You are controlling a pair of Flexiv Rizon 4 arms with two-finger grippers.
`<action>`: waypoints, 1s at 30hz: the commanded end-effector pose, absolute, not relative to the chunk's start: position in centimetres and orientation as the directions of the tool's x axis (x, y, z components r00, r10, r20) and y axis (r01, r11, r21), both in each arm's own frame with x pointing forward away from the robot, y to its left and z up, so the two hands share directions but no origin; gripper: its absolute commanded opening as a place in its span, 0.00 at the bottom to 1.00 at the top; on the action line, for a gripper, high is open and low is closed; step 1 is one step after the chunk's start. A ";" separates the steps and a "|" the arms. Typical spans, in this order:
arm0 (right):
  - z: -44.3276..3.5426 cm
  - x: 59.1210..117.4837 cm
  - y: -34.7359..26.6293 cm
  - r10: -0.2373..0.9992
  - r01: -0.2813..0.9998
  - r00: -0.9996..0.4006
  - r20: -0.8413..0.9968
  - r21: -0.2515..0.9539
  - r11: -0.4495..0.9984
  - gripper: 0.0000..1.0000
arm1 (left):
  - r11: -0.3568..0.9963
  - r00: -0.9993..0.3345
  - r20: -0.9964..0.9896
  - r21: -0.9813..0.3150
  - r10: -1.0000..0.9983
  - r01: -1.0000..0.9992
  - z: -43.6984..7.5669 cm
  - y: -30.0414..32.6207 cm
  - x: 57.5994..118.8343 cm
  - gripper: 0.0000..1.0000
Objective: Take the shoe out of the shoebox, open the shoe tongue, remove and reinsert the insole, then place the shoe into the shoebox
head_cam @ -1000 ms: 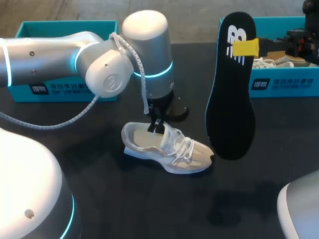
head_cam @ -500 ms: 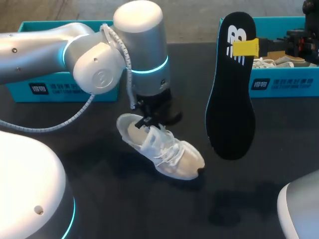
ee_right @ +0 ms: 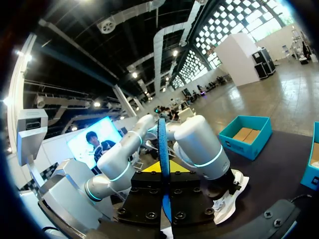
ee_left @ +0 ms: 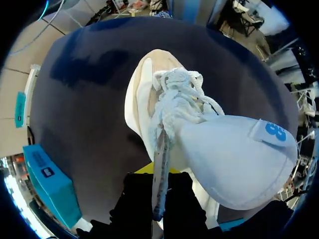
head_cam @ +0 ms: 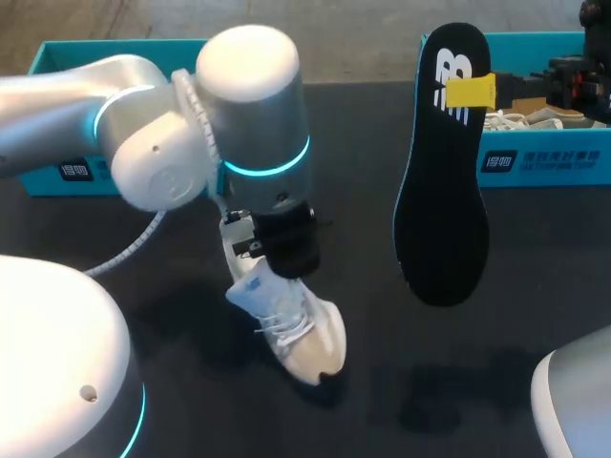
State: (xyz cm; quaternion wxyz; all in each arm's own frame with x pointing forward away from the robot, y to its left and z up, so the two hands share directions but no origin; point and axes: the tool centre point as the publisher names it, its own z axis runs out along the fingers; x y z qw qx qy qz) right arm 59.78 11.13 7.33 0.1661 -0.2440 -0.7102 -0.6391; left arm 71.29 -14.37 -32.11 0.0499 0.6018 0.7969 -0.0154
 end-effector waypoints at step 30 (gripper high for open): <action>7.3 60.0 11.4 0.133 0.559 -0.826 0.548 0.826 0.066 0.00 | -0.158 0.170 -0.114 0.107 0.979 0.982 -33.2 -16.0 71.8 0.00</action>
